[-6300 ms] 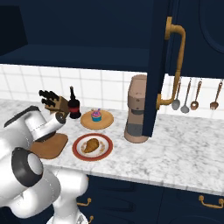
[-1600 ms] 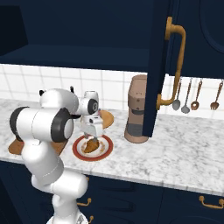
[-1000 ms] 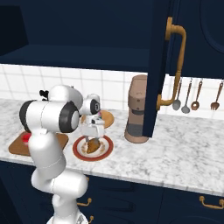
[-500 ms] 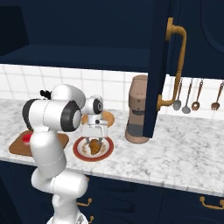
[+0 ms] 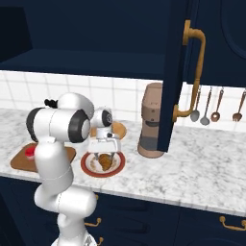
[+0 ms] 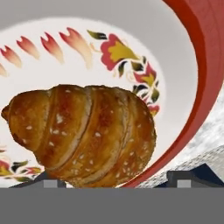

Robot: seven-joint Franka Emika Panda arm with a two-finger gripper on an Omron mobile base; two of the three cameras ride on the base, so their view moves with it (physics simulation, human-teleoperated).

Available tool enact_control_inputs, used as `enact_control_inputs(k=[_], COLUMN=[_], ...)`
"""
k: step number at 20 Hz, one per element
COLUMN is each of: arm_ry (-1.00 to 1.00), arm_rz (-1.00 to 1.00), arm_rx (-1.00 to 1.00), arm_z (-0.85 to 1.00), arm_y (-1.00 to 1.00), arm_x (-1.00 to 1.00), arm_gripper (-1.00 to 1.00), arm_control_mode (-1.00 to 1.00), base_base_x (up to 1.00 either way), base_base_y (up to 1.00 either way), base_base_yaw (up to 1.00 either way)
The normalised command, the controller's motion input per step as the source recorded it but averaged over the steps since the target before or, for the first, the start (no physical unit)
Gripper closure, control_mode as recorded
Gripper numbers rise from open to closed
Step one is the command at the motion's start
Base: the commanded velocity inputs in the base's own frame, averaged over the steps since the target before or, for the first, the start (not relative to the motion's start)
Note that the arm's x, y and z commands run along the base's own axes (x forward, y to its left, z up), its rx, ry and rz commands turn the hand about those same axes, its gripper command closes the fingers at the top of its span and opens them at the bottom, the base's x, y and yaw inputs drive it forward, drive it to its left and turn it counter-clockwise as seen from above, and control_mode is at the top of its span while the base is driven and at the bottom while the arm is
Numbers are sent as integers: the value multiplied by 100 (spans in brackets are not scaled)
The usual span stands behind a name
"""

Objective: From the different types of pastries on the counter, select a croissant and place it on the cutting board. Then retrieve a jar of jam from the cabinet and place it alongside the croissant on the cutting board.

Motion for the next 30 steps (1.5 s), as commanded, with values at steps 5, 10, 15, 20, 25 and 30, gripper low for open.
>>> enact_control_inputs(k=[5, 10, 15, 20, 25, 30], arm_ry=[20, 14, 7, 25, 19, 0], arm_rz=[29, 34, 25, 18, 18, 9], arm_rx=[13, 19, 27, 40, 38, 21], arm_z=[-100, -100, -45, 0, 14, 65], arm_y=[-16, -63, -52, 1, 2, 4], arm_x=[-2, -9, -16, -47, -39, -8], arm_gripper=[100, 100, 100, 100, 100, 100], arm_control_mode=[-100, -100, -100, -100, -100, -100], base_base_x=[0, 0, 0, 0, 0, 0], base_base_y=[0, 0, 0, 0, 0, 0], base_base_yaw=[0, 0, 0, 0, 0, 0])
